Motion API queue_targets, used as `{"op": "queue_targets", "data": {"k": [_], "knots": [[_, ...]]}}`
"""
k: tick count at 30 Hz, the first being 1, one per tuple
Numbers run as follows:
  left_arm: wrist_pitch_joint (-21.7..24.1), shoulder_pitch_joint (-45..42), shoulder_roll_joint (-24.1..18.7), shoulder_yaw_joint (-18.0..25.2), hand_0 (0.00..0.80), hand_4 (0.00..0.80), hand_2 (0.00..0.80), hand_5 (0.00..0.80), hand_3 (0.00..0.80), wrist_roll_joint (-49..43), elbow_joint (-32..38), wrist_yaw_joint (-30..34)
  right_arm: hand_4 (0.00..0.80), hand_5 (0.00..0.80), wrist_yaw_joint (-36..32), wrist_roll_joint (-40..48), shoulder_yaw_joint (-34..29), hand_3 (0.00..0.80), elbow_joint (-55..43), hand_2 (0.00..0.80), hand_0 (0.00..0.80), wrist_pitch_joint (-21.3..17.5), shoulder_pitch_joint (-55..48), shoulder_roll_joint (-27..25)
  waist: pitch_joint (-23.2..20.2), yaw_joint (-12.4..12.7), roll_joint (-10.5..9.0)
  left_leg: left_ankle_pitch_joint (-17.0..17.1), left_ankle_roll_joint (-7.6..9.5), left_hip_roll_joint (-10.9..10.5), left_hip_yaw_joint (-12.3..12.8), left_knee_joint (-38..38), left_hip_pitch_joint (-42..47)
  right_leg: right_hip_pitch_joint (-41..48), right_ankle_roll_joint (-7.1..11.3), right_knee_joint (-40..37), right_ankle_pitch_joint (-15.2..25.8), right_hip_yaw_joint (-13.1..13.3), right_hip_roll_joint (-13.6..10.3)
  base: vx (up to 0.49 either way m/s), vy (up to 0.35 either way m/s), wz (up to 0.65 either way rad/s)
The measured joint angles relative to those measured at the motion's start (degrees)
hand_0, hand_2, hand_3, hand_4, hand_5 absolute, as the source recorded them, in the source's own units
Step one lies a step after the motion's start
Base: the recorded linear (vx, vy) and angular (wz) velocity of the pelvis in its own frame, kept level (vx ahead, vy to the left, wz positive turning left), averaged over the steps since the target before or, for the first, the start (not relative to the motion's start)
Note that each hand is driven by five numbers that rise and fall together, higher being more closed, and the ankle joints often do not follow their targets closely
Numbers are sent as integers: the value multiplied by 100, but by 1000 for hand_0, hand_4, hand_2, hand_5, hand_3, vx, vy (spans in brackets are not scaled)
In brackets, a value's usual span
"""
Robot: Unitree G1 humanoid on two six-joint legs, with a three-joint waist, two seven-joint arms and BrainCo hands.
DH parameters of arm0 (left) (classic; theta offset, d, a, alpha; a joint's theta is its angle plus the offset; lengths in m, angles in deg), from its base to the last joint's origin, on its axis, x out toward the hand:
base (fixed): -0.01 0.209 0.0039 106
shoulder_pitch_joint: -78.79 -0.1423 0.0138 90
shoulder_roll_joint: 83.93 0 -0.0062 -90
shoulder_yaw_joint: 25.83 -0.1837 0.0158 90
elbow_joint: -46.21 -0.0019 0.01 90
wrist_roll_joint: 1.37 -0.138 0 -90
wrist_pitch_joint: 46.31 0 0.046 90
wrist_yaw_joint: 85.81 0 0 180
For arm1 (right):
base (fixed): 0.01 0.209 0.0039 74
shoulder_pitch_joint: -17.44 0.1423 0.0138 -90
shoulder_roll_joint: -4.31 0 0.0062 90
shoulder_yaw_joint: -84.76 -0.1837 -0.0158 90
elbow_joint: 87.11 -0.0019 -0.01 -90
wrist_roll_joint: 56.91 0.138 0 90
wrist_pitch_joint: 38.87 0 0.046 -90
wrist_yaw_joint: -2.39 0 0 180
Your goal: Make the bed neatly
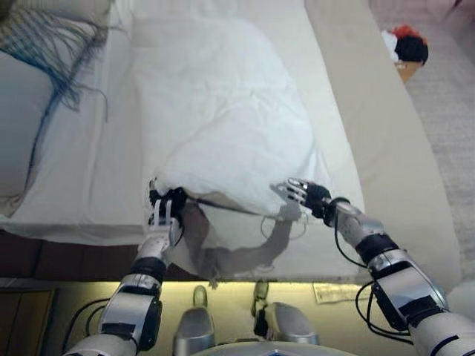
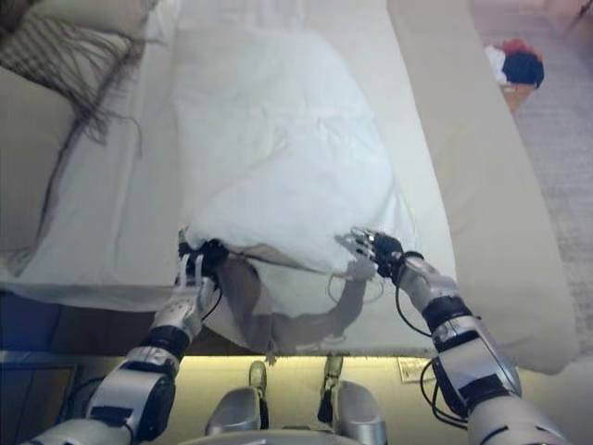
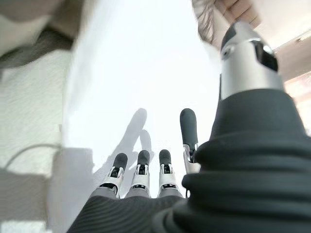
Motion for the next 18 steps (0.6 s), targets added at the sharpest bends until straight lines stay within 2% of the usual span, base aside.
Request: {"op": "queue_targets", "data": {"k": [7,12,18], "knots": [[-288,-721,-21,538,800,800,800,800,800,-293,-185,75,0,0,-3,-66,-218,0,378,0,0,-113,-466,272,-569,216,102,12,22,-59,-131,-218,302,339,97,-129,-88,-142,-34,78,53,12],[-528,-1114,-222,800,800,800,800,800,800,-536,-172,230,0,0,-4,-182,-433,0,458,0,0,-182,-794,272,-678,403,162,13,24,-67,-261,-255,381,497,139,-131,-168,-276,-46,53,45,14],[-619,-1594,-306,1343,800,800,800,800,800,-778,-158,242,0,0,25,-225,-581,0,663,0,0,-227,-932,246,-729,627,254,29,22,-72,-421,-307,466,653,168,-142,-247,-437,-51,16,37,14]]}}
